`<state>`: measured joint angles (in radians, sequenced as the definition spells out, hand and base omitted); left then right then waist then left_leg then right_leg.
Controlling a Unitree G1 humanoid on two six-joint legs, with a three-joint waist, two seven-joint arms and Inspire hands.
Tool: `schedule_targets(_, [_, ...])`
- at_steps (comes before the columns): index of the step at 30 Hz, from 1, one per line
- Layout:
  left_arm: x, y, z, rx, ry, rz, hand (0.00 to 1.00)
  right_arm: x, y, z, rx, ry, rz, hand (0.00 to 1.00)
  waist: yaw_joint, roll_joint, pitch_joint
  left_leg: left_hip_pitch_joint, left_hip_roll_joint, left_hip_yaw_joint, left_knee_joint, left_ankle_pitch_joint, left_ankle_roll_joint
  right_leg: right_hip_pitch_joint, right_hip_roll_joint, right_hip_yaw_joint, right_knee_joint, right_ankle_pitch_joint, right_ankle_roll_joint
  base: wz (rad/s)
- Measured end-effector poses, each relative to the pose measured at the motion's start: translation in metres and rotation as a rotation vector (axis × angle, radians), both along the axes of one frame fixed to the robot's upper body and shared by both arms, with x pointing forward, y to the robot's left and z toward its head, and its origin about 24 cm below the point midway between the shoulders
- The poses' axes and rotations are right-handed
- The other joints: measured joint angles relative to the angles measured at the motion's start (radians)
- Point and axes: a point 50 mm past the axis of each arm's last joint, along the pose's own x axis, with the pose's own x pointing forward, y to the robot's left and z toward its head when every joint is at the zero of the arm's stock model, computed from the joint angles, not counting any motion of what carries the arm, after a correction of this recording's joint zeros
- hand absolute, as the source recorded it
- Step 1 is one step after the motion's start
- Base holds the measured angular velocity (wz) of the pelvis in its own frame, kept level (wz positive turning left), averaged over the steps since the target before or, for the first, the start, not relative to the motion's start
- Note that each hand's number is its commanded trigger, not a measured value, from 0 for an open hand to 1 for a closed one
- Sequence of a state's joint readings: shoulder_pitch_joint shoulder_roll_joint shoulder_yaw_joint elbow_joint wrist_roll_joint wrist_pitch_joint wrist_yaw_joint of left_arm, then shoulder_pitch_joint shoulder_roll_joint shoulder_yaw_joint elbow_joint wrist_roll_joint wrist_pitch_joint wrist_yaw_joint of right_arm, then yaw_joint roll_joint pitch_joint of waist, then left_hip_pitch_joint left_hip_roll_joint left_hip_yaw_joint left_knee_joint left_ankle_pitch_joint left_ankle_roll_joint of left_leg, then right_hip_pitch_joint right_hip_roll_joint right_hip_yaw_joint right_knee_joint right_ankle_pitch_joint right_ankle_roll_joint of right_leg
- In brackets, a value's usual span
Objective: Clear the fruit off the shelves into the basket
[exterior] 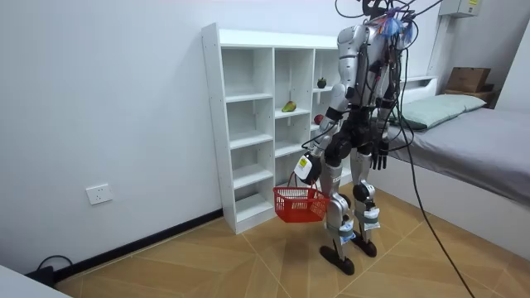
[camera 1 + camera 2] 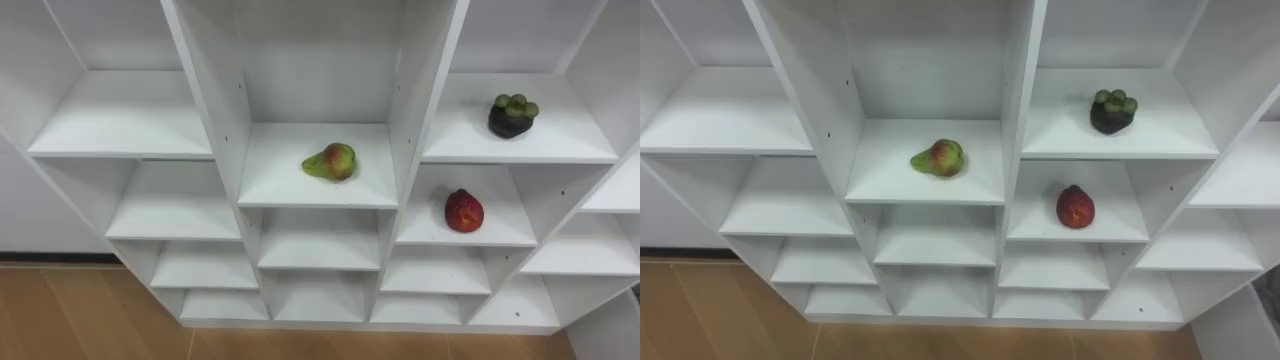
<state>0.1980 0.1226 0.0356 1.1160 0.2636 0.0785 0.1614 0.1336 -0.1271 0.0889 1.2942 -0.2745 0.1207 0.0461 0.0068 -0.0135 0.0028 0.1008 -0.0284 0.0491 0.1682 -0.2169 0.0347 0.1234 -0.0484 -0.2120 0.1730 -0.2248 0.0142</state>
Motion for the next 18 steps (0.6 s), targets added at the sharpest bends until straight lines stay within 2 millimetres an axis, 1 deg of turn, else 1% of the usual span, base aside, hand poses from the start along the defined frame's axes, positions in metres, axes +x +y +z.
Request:
schedule_targets(8, [0.0002,0.0012,0.0006,0.025,-0.007,0.003,1.00,0.0006,-0.0002,0.0001,-0.001,-0.004,0.001,0.00,-0.002,-0.003,-0.0002,0.000,0.001,0.002,0.000,0.000,0.000,-0.003,0.001,0.004,0.003,0.000,0.000,0.00])
schedule_targets(15, [0.0047,0.0039,0.0024,0.055,-0.049,0.017,1.00,0.0023,-0.0001,0.0002,-0.010,-0.039,-0.030,0.00,-0.001,-0.014,0.0001,0.010,0.002,0.005,-0.004,0.000,0.000,-0.002,0.002,0.011,0.003,0.001,0.000,-0.01])
schedule_targets(18, [0.0065,0.0042,0.0029,0.058,-0.068,0.029,1.00,0.0028,-0.0005,0.0003,-0.022,-0.056,-0.036,0.00,0.000,-0.014,0.0000,0.012,0.004,0.007,-0.009,0.000,0.000,-0.002,0.005,0.017,0.003,0.002,-0.001,-0.06])
